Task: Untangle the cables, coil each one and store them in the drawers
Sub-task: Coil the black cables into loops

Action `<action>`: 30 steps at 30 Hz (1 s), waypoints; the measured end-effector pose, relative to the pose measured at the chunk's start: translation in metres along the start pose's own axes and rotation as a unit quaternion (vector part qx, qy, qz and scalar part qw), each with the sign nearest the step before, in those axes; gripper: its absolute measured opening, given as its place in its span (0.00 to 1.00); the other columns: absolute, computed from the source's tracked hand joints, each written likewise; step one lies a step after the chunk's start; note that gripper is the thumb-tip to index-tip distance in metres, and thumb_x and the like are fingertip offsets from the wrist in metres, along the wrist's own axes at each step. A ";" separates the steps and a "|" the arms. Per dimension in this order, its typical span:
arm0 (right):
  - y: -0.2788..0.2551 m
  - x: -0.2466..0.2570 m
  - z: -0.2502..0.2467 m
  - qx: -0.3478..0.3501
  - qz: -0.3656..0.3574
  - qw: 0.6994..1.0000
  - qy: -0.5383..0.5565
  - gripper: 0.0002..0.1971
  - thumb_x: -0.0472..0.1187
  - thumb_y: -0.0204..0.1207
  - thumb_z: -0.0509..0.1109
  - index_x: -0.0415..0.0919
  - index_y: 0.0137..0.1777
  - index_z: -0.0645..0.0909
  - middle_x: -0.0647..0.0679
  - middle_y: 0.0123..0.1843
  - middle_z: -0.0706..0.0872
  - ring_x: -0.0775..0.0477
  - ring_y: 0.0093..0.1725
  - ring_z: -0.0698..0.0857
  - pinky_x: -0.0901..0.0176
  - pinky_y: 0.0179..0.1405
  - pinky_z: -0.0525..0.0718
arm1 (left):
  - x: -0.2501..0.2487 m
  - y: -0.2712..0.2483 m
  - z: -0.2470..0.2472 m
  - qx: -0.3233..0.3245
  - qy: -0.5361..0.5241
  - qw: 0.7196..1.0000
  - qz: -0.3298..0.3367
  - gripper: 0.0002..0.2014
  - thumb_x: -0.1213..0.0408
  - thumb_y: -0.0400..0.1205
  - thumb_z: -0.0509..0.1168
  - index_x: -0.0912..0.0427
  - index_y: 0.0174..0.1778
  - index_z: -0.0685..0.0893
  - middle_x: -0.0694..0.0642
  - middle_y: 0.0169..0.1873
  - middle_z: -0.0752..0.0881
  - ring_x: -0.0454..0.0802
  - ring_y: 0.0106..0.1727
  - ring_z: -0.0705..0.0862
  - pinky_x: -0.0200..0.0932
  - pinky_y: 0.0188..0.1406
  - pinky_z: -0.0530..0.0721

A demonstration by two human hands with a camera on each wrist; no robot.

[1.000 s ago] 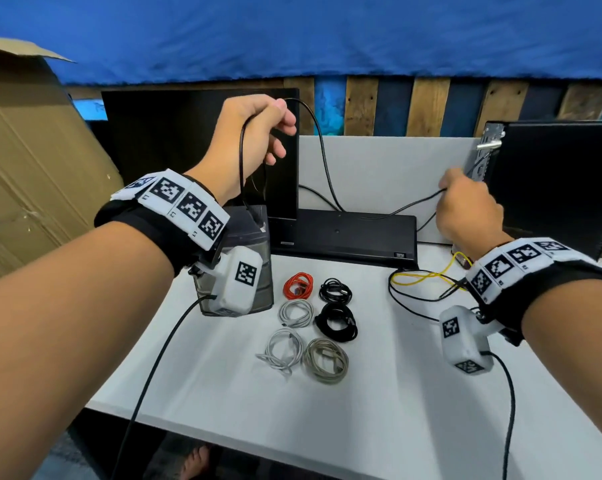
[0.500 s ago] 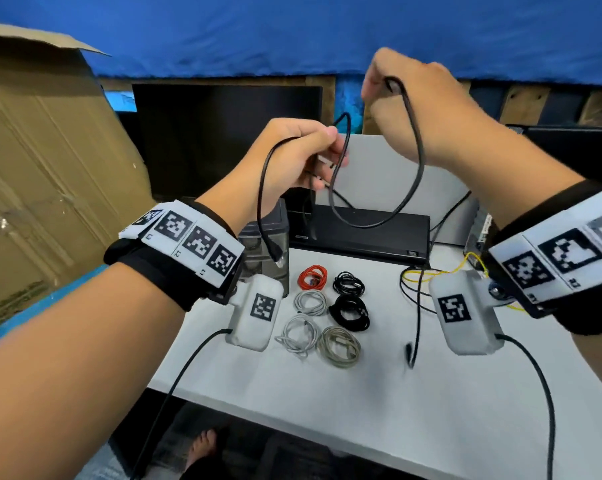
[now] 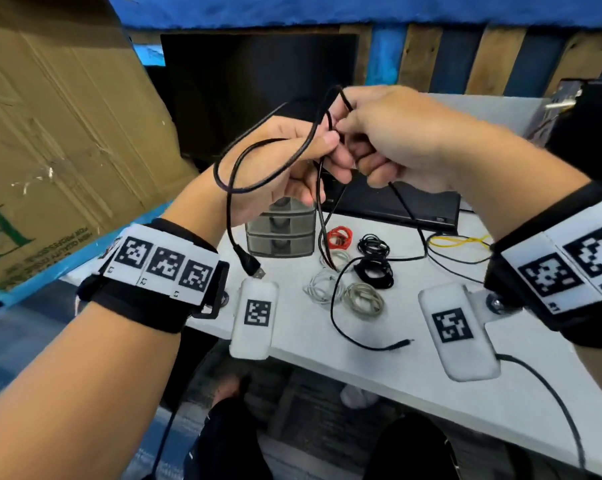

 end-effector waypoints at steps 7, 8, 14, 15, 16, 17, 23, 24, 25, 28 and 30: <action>0.006 -0.080 0.040 0.052 0.122 0.990 0.043 0.11 0.38 0.89 0.55 0.42 0.51 0.80 0.47 0.32 0.69 0.53 0.23 0.65 0.64 0.21 0.65 | 0.045 -0.028 -0.008 -0.015 0.108 0.991 -0.076 0.11 0.67 0.89 0.64 0.64 0.49 0.92 0.59 0.41 0.93 0.46 0.24 0.79 0.36 0.21 0.75; 0.003 -0.089 0.046 0.052 0.136 0.987 0.064 0.12 0.38 0.90 0.55 0.41 0.52 0.80 0.46 0.32 0.69 0.53 0.24 0.65 0.64 0.22 0.65 | 0.050 -0.033 -0.008 -0.022 0.106 0.991 -0.084 0.12 0.66 0.90 0.63 0.64 0.48 0.92 0.57 0.39 0.93 0.45 0.24 0.79 0.35 0.21 0.75; -0.006 -0.121 0.066 0.067 0.172 0.983 0.019 0.09 0.36 0.86 0.61 0.35 0.53 0.82 0.45 0.32 0.71 0.51 0.24 0.68 0.59 0.24 0.69 | 0.069 -0.056 0.001 -0.010 0.112 0.987 -0.113 0.15 0.64 0.91 0.62 0.72 0.52 0.89 0.65 0.43 0.90 0.47 0.28 0.83 0.36 0.25 0.80; -0.007 -0.124 0.065 0.068 0.170 0.983 -0.018 0.07 0.36 0.85 0.63 0.35 0.53 0.82 0.43 0.33 0.72 0.49 0.25 0.70 0.56 0.27 0.72 | 0.072 -0.059 0.001 -0.006 0.110 0.987 -0.115 0.14 0.64 0.91 0.62 0.70 0.51 0.90 0.65 0.43 0.90 0.48 0.28 0.84 0.36 0.26 0.80; -0.007 -0.126 0.063 0.068 0.164 0.983 -0.055 0.05 0.35 0.83 0.65 0.35 0.51 0.82 0.40 0.35 0.74 0.46 0.26 0.72 0.52 0.30 0.74 | 0.074 -0.062 0.001 -0.004 0.106 0.988 -0.116 0.14 0.63 0.91 0.62 0.66 0.50 0.90 0.62 0.43 0.90 0.48 0.29 0.84 0.36 0.26 0.81; -0.008 -0.127 0.060 0.065 0.159 0.981 -0.090 0.04 0.36 0.82 0.67 0.35 0.50 0.81 0.39 0.37 0.75 0.44 0.27 0.74 0.49 0.32 0.77 | 0.076 -0.064 0.001 -0.004 0.100 0.988 -0.117 0.13 0.63 0.91 0.62 0.63 0.48 0.91 0.60 0.42 0.90 0.48 0.29 0.84 0.37 0.27 0.81; -0.019 -0.132 0.036 0.072 0.182 0.936 -0.294 0.10 0.32 0.76 0.74 0.38 0.54 0.79 0.39 0.48 0.81 0.40 0.37 0.88 0.44 0.40 0.94 | 0.080 -0.068 -0.002 -0.013 0.102 0.988 -0.116 0.13 0.62 0.91 0.63 0.60 0.49 0.92 0.59 0.44 0.92 0.49 0.31 0.86 0.38 0.29 0.83; -0.021 -0.135 0.033 0.075 0.195 0.923 -0.323 0.10 0.32 0.77 0.74 0.37 0.54 0.77 0.39 0.48 0.82 0.40 0.36 0.89 0.45 0.41 0.94 | 0.080 -0.067 -0.001 -0.012 0.106 0.988 -0.115 0.13 0.62 0.91 0.63 0.61 0.49 0.92 0.60 0.44 0.92 0.49 0.31 0.86 0.39 0.29 0.83; -0.023 -0.139 0.031 0.074 0.207 0.911 -0.348 0.10 0.32 0.78 0.73 0.37 0.54 0.76 0.39 0.48 0.82 0.40 0.34 0.89 0.46 0.40 0.94 | 0.079 -0.066 0.001 -0.009 0.111 0.987 -0.114 0.13 0.62 0.91 0.63 0.62 0.49 0.92 0.60 0.44 0.92 0.49 0.31 0.86 0.39 0.30 0.83; -0.026 -0.151 0.026 0.068 0.244 0.876 -0.411 0.11 0.32 0.78 0.74 0.39 0.54 0.74 0.40 0.50 0.80 0.42 0.33 0.91 0.50 0.38 0.93 | 0.077 -0.065 0.004 0.002 0.121 0.986 -0.117 0.13 0.62 0.91 0.63 0.64 0.50 0.91 0.61 0.43 0.92 0.51 0.33 0.86 0.40 0.31 0.84; -0.026 -0.158 0.024 0.076 0.267 0.854 -0.440 0.10 0.33 0.79 0.73 0.36 0.56 0.76 0.39 0.52 0.80 0.40 0.36 0.93 0.48 0.40 0.94 | 0.077 -0.065 0.006 0.004 0.119 0.985 -0.122 0.13 0.63 0.91 0.63 0.65 0.50 0.91 0.62 0.43 0.92 0.52 0.33 0.86 0.40 0.31 0.84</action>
Point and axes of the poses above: each hand's wrist, its own y-axis towards the middle knuckle, its own z-axis out of the palm, x = y × z, the point moved 1 cm from there along y, towards the middle knuckle
